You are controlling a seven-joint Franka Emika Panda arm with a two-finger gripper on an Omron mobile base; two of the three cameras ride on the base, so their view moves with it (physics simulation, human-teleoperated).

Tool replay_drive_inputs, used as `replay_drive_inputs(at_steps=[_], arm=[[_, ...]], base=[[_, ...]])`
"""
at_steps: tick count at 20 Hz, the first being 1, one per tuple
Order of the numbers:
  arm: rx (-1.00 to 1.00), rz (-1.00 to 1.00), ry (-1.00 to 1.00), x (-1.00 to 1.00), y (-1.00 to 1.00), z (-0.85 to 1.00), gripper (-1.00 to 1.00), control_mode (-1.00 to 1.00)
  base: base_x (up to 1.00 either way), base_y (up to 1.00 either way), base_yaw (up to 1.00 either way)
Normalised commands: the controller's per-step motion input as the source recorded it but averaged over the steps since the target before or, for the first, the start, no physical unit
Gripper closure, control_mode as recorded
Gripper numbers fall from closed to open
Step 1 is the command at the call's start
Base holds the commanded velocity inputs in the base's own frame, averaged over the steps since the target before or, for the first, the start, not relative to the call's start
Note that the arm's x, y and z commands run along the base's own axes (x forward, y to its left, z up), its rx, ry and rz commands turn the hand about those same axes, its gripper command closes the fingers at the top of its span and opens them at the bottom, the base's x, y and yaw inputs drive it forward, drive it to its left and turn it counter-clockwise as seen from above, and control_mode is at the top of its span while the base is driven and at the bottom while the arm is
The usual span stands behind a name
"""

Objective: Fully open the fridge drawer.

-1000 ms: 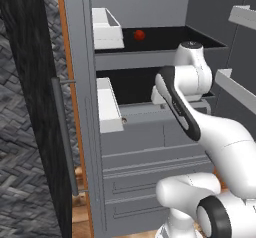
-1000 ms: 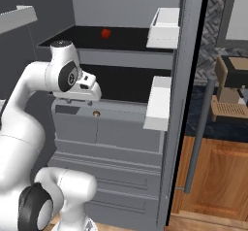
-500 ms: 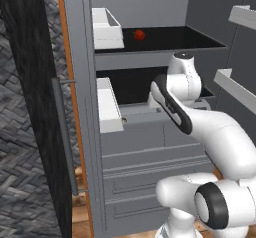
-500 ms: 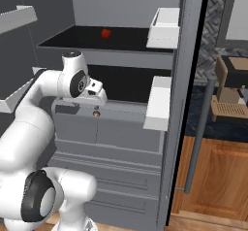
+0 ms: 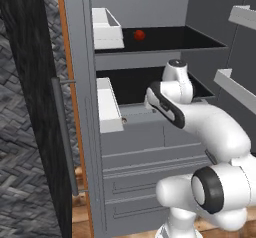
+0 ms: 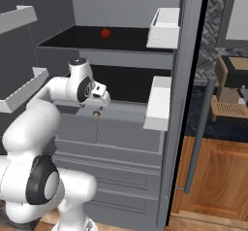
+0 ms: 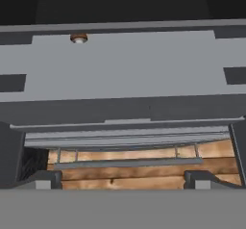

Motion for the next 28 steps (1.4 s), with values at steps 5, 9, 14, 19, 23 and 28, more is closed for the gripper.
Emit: replay_drive_inputs(at_steps=[5, 9, 14, 19, 23, 28], arm=[[0.0, 0.0, 0.0, 0.41, 0.0, -0.15, -1.0, -1.0], [0.0, 0.0, 0.0, 0.38, 0.0, -0.17, -1.0, -1.0], [0.0, 0.0, -0.02, 0.33, 0.0, -0.29, -1.0, -1.0], [0.0, -0.01, -0.09, 0.33, 0.0, -0.15, -1.0, -1.0], [0.0, 0.0, -0.02, 0.31, 0.0, -0.19, -1.0, -1.0], [0.0, 0.0, 0.0, 0.3, 0.0, -0.15, -1.0, -1.0]], base=[[0.0, 0.0, 0.0], [0.0, 0.0, 0.0], [0.0, 0.0, 0.0], [0.0, 0.0, 0.0], [0.0, 0.0, 0.0], [0.0, 0.0, 0.0]])
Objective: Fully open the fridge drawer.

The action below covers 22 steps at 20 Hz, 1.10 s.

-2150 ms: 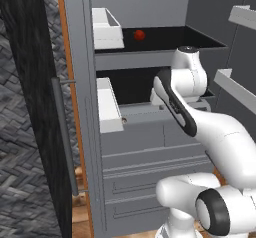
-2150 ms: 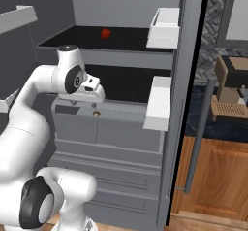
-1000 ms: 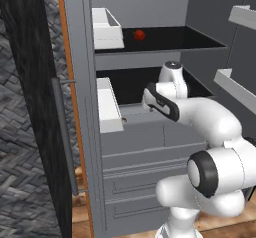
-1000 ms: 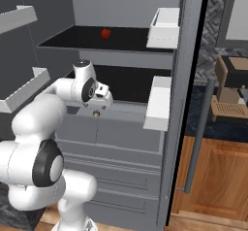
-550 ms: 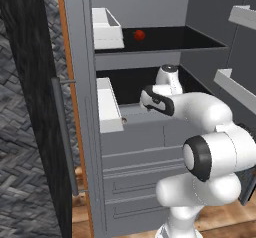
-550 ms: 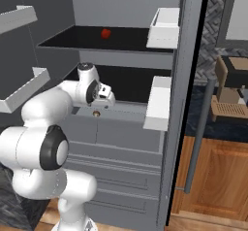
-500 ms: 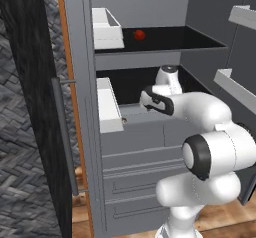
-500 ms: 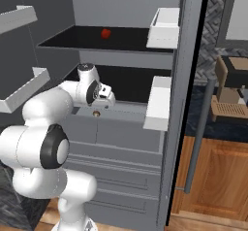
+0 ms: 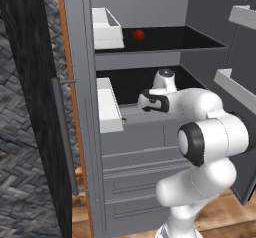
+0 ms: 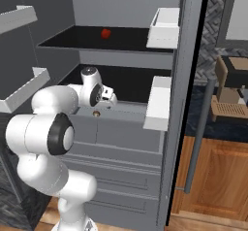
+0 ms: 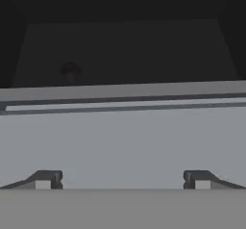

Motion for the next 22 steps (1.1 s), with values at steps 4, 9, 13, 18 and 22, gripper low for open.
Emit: replay_drive_inputs(at_steps=[4, 9, 13, 18, 22], arm=[[0.0, 0.0, -0.01, 0.26, 0.0, -0.12, -1.0, -1.0], [0.0, 0.0, -0.02, 0.23, 0.0, -0.13, -1.0, -1.0], [0.0, 0.0, -0.02, 0.15, 0.0, -0.17, -1.0, -1.0], [0.0, -0.04, 0.08, -0.53, -0.05, -0.51, -1.0, -1.0], [0.0, -0.06, 0.14, -1.0, -0.13, -0.59, -1.0, -1.0]], base=[[0.0, 0.0, 0.0], [0.0, 0.0, 0.0], [0.0, 0.0, 0.0], [0.0, 0.0, 0.0], [0.0, 0.0, 0.0]])
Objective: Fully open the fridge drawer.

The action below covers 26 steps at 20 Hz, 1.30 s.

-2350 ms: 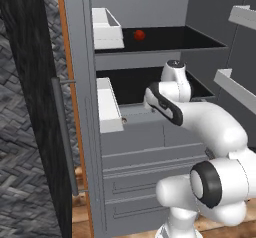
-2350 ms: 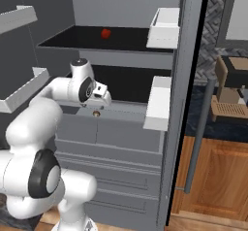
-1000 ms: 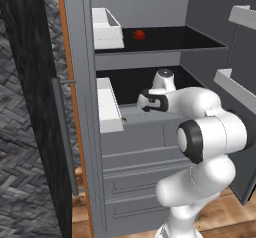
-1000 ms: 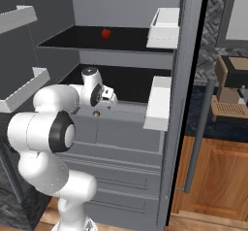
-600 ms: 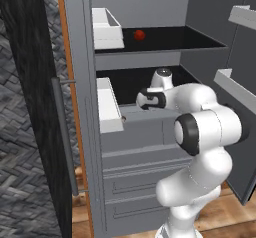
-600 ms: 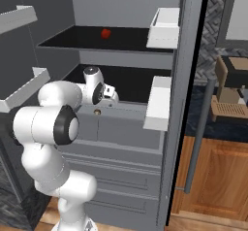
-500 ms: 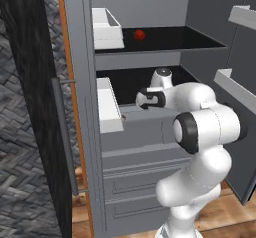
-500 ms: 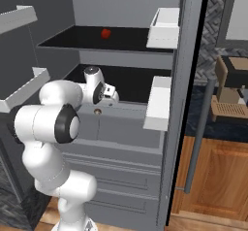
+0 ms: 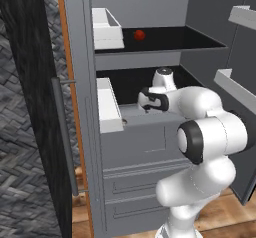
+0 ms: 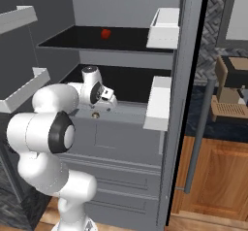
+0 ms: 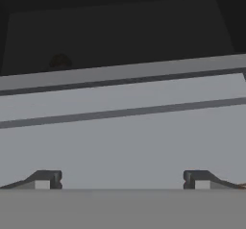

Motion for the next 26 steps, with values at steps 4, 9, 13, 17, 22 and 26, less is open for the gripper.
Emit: replay_drive_inputs(at_steps=[4, 9, 13, 17, 22, 26], arm=[[0.0, -0.04, 0.13, -1.0, -0.12, -0.6, -1.0, -1.0], [0.0, -0.02, 0.16, -1.0, -0.14, -0.57, -1.0, -1.0], [0.0, -0.01, 0.21, -1.0, -0.07, -0.57, -1.0, -1.0], [0.0, -0.01, 0.17, -1.0, -0.01, -0.47, -1.0, -1.0], [0.02, 0.0, 0.02, -1.0, 0.0, -0.05, -1.0, -1.0], [0.06, 0.0, -0.09, -1.0, 0.0, 0.13, -1.0, -1.0]], base=[[0.0, 0.0, 0.0], [0.0, 0.0, 0.0], [0.0, 0.0, 0.0], [0.0, 0.0, 0.0], [0.0, 0.0, 0.0], [0.0, 0.0, 0.0]])
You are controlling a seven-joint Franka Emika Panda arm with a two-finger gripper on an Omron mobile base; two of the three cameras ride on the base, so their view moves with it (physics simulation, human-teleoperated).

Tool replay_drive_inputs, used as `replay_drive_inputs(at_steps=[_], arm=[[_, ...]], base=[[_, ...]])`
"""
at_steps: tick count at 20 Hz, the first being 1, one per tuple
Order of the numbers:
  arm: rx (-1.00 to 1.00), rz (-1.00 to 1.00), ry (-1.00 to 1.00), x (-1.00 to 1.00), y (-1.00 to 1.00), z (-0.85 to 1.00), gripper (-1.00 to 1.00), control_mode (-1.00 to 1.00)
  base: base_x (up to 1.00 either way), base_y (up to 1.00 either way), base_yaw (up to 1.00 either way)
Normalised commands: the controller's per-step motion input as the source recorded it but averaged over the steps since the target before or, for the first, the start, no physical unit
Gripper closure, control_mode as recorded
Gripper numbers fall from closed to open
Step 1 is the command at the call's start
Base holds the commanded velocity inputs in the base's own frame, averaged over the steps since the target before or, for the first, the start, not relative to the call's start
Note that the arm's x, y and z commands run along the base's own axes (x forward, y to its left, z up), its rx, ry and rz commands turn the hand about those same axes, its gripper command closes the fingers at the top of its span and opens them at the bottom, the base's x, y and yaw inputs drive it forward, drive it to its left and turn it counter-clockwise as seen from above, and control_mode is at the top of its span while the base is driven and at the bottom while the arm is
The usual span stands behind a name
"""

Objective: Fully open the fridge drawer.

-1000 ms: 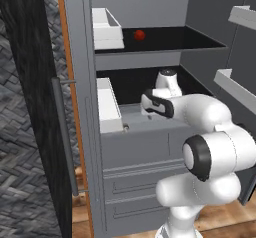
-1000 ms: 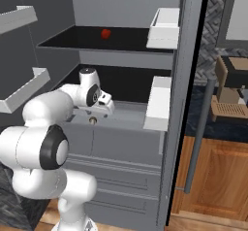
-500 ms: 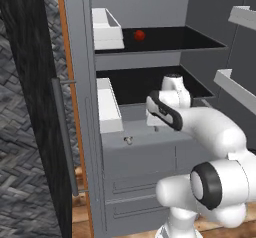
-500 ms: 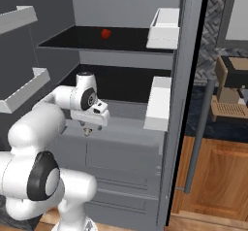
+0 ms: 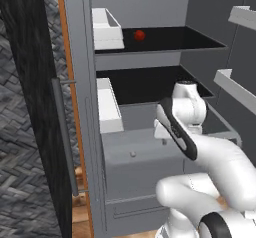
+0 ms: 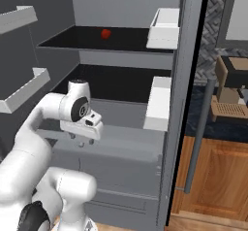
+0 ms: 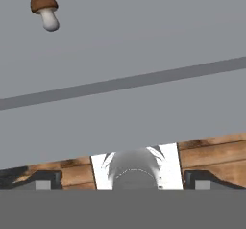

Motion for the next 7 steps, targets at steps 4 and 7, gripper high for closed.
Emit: replay_drive_inputs(at_steps=[4, 7], arm=[[0.13, 0.0, -0.3, -1.0, 0.0, 0.76, -1.0, -1.0], [0.11, -0.01, -0.55, -1.0, 0.0, 1.0, -1.0, -1.0]], base=[[0.0, 0.0, 0.0], [0.0, 0.0, 0.0]])
